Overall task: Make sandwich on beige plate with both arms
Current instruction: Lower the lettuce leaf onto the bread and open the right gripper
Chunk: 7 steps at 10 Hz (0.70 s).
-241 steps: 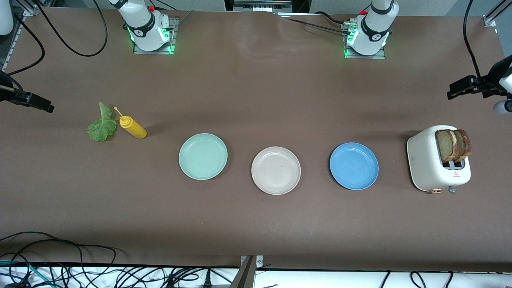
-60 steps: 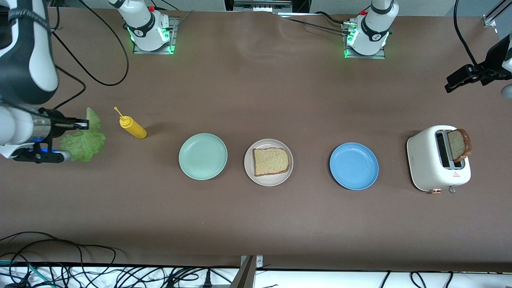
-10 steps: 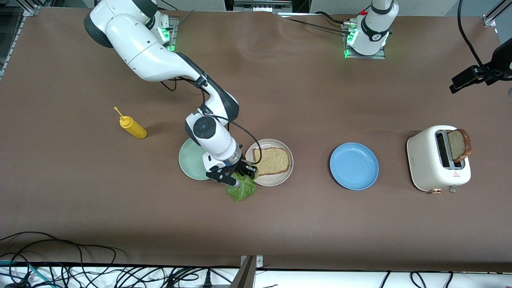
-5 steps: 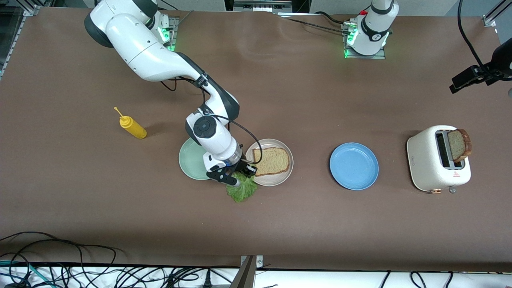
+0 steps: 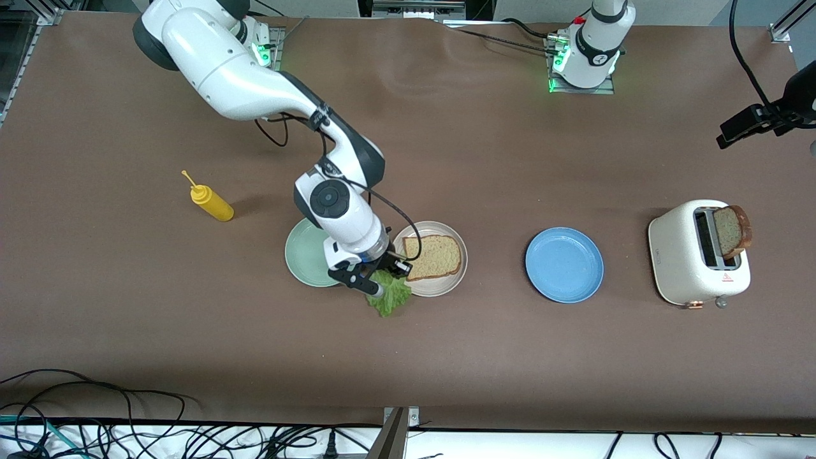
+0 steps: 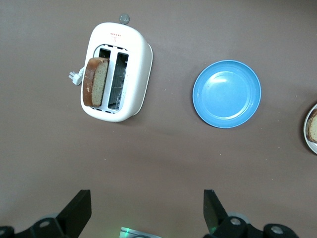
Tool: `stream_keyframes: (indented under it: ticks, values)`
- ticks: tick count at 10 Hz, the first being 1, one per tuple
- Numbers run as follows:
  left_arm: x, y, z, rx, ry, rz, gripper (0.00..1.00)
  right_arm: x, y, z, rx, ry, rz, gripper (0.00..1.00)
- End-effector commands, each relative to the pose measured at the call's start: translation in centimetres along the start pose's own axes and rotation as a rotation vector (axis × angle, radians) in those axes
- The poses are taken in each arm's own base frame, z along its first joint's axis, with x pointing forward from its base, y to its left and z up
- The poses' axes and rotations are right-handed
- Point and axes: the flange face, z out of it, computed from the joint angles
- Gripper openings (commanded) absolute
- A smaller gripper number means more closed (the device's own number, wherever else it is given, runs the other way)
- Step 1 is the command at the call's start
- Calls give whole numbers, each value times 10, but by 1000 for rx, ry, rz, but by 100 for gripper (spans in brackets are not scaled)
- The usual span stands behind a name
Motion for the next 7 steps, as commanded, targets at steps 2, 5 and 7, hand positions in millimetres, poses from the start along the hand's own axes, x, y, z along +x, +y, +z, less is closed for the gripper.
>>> stream_keyframes:
  ticks: [2,5,7]
  values:
    - [-1,-1,-4,-22,-6,-2,100,-31,-27,-16,9,15,204,0]
    - [-1,-1,-4,-22,-6,-2,100,-50,-38,-13,22,25,365,0]
    - [-1,-1,-4,-22,-6,-2,100,-63,-41,-8,17,25,467,0]
